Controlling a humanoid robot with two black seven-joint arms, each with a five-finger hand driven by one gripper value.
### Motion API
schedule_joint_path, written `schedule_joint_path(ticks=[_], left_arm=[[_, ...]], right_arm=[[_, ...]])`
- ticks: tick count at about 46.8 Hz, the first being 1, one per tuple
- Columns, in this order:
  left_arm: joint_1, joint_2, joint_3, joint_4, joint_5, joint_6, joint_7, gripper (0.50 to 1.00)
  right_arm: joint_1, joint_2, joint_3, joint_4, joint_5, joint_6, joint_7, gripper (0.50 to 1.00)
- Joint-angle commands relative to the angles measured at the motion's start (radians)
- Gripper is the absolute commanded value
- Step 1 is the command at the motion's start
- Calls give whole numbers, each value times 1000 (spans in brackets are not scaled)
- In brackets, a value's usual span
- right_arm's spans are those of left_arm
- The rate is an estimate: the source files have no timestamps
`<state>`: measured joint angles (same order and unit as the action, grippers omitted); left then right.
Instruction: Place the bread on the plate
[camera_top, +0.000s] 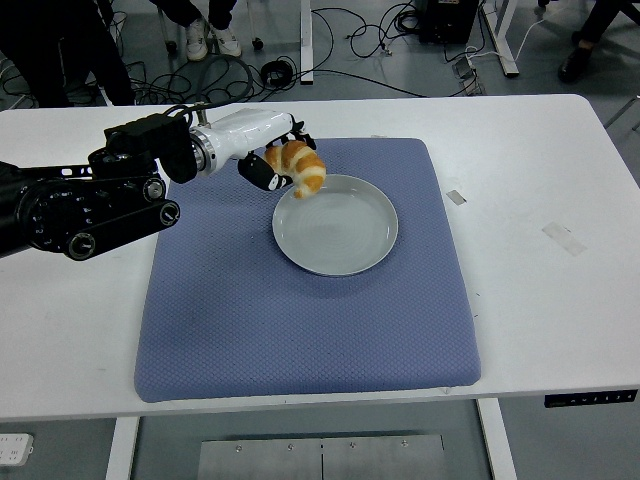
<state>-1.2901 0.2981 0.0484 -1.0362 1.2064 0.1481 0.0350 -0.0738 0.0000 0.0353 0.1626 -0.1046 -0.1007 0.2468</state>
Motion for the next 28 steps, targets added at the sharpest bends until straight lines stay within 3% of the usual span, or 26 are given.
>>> schedule_joint_path(ticks=[1,28], left_arm=[[6,-28,-1,-1,24,1,2,604],[40,-73,7,-2,50,2,6,608]], right_arm=[[0,0,0,0,0,-1,0,1000],[0,0,0,0,0,1,0,1000]])
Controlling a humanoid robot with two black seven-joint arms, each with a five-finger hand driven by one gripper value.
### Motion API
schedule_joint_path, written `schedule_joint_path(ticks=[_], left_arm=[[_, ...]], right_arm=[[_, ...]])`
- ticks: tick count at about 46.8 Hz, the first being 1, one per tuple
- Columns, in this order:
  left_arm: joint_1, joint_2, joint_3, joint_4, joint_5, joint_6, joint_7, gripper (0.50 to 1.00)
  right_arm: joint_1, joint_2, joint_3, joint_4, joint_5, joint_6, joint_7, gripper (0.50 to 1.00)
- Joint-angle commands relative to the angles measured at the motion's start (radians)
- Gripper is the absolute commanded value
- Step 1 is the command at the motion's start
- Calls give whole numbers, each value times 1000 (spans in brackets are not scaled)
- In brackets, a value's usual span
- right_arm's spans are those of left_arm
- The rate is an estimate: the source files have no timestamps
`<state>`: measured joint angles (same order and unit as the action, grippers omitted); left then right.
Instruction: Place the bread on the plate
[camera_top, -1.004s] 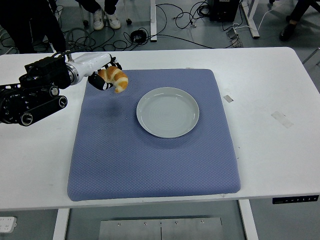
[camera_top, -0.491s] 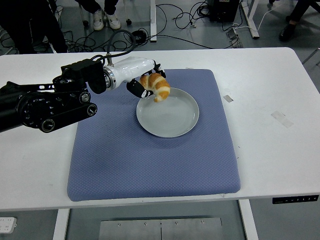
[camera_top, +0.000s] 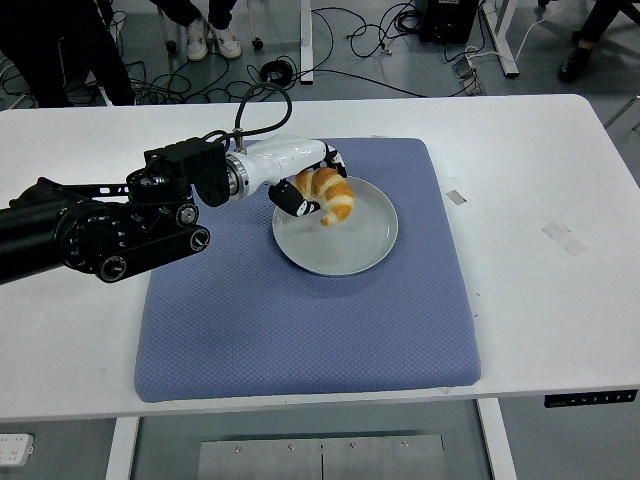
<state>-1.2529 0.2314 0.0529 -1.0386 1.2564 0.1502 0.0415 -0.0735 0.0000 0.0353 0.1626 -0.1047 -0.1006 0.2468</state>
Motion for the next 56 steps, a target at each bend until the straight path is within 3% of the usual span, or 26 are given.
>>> schedule_joint_path(ticks=[1,7,16,25,33,43,51,56], left_arm=[[6,-7,2,0,0,0,0,608],[18,-9,4,2,1,0,0,613],[23,-9,5,2,8,2,-2,676],[23,-8,5,2,12,5,-14,842],[23,-6,5,0,5,5,-15,942],[20,5,-10,0,-11,5,-17,960],[10,38,-126,2,-186,5,-18,960],[7,62,-157,2,-210,5,-18,960]], right_arm=[[0,0,0,0,0,-1,0,1000],[0,0,0,0,0,-1,0,1000],[0,0,0,0,0,1,0,1000],[0,0,0,0,-1,-1,0,1000],[0,0,0,0,0,-1,0,1000],[0,0,0,0,0,-1,0,1000],[0,0,0,0,0,-1,0,1000],[0,0,0,0,0,1,0,1000]])
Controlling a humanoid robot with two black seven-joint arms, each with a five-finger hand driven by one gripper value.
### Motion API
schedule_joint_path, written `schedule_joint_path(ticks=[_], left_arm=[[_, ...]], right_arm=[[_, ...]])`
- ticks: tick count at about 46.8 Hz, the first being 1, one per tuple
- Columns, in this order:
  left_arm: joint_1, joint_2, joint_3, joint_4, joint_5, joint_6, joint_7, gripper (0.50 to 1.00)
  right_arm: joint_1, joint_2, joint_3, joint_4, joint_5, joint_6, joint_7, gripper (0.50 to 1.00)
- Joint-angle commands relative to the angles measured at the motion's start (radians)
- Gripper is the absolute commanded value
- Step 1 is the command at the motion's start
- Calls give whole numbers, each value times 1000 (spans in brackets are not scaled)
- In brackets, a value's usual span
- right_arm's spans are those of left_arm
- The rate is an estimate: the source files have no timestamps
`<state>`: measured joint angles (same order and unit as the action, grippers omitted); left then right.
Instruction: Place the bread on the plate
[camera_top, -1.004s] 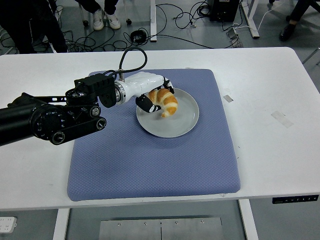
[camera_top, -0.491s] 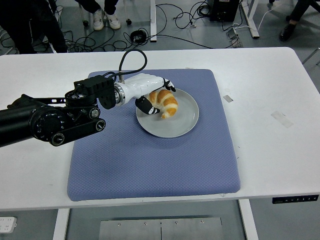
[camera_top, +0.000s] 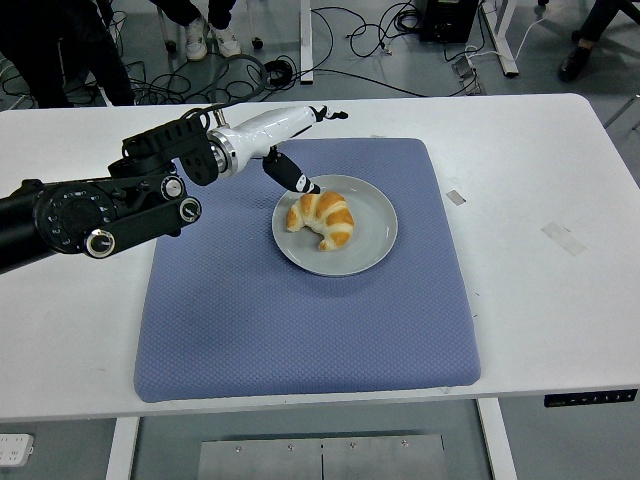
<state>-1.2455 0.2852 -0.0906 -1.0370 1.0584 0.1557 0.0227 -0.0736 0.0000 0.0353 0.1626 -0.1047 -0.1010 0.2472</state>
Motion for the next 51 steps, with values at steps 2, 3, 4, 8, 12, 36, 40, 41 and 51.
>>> schedule_joint_path(ticks=[2,3,4,8,12,36,40,41,51], left_arm=[[0,18,-24,0,-14,-1,0,960],[0,23,-34,2,-18,-1,0,960],[0,29,-43,2,-27,-1,0,960],[8,67,-78,6,-92,-1,0,960],[8,110,-100,15,-167,-4,-4,960],[55,249,-198,193,-521,-5,-60,961],[64,253,-215,212,-551,-7,-64,961],[66,253,-215,215,-554,-7,-64,961],[83,273,-215,218,-557,-8,-64,961]], right_arm=[[0,0,0,0,0,1,0,1000],[0,0,0,0,-1,1,0,1000],[0,0,0,0,0,0,0,1000],[0,0,0,0,-1,0,0,1000],[0,0,0,0,-1,1,0,1000],[0,0,0,0,-1,0,0,1000],[0,0,0,0,0,1,0,1000],[0,0,0,0,0,1,0,1000],[5,0,3,18,-3,3,0,1000]])
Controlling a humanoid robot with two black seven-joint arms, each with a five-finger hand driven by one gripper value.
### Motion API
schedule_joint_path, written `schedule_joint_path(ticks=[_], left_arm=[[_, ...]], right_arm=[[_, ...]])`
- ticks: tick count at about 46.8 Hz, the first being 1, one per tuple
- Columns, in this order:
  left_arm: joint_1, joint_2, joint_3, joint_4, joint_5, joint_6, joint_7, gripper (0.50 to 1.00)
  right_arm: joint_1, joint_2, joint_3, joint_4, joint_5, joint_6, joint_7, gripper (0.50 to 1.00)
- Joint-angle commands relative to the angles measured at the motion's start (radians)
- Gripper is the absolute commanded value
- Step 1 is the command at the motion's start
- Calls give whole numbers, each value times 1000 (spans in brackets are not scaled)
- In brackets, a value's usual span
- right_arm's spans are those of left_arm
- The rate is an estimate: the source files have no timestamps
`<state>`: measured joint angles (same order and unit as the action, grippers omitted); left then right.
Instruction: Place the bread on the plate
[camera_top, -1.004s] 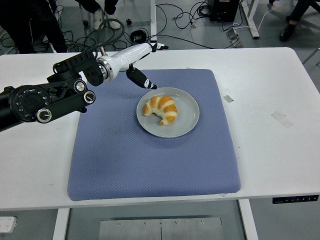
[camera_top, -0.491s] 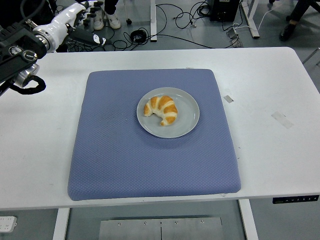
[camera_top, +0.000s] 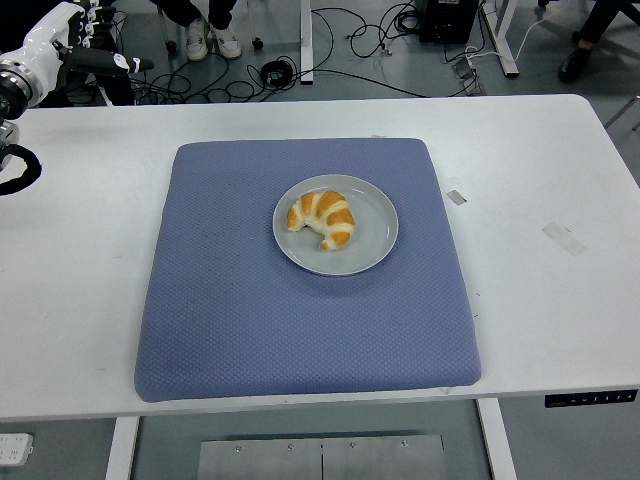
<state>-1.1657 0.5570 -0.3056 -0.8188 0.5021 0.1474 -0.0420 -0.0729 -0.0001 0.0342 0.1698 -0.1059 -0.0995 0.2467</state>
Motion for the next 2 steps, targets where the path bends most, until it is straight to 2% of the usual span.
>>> schedule_joint_path(ticks=[1,2], left_arm=[[3,1,-1,0,-1,0,1,961],[3,1,-1,0,-1,0,1,961]], right_arm=[[4,0,4,13,-1,1,0,1000],[4,0,3,11,-1,1,2,1000]])
